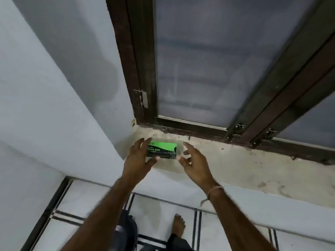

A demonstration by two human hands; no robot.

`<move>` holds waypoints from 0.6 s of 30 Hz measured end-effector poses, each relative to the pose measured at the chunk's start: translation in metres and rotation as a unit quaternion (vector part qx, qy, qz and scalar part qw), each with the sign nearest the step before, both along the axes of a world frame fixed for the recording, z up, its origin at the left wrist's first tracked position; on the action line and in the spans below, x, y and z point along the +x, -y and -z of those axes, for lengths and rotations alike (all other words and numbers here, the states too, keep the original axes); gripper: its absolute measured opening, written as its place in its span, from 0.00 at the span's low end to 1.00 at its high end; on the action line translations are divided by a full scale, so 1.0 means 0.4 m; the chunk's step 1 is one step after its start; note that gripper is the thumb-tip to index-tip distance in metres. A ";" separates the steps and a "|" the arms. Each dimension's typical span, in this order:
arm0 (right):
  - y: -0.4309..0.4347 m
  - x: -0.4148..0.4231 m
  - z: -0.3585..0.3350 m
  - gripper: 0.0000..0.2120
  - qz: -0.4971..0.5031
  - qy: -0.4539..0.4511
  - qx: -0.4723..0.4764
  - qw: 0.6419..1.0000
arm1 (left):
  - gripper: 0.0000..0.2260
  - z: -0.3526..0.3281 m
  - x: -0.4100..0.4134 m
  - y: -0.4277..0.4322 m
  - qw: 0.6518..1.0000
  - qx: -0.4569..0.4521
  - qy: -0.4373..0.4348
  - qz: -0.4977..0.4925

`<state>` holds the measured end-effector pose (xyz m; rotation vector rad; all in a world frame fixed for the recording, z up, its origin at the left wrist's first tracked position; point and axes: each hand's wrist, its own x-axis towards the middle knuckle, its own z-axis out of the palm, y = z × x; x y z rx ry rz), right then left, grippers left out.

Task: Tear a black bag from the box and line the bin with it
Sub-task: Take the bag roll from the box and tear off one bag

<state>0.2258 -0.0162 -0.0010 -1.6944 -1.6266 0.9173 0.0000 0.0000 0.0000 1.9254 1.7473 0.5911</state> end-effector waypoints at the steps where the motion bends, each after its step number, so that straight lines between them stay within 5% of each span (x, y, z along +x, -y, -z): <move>1: -0.027 0.000 0.015 0.30 -0.013 -0.004 -0.011 1.000 | 0.33 0.012 0.009 -0.017 1.000 -0.012 -0.001 -0.005; 9: -0.112 -0.006 0.039 0.22 -0.065 -0.008 -0.038 0.997 | 0.25 0.031 0.032 -0.064 0.999 -0.021 -0.014 -0.031; 18: -0.077 0.022 -0.007 0.17 0.005 -0.157 -0.059 0.986 | 0.24 0.005 0.000 -0.040 0.992 -0.005 0.128 -0.016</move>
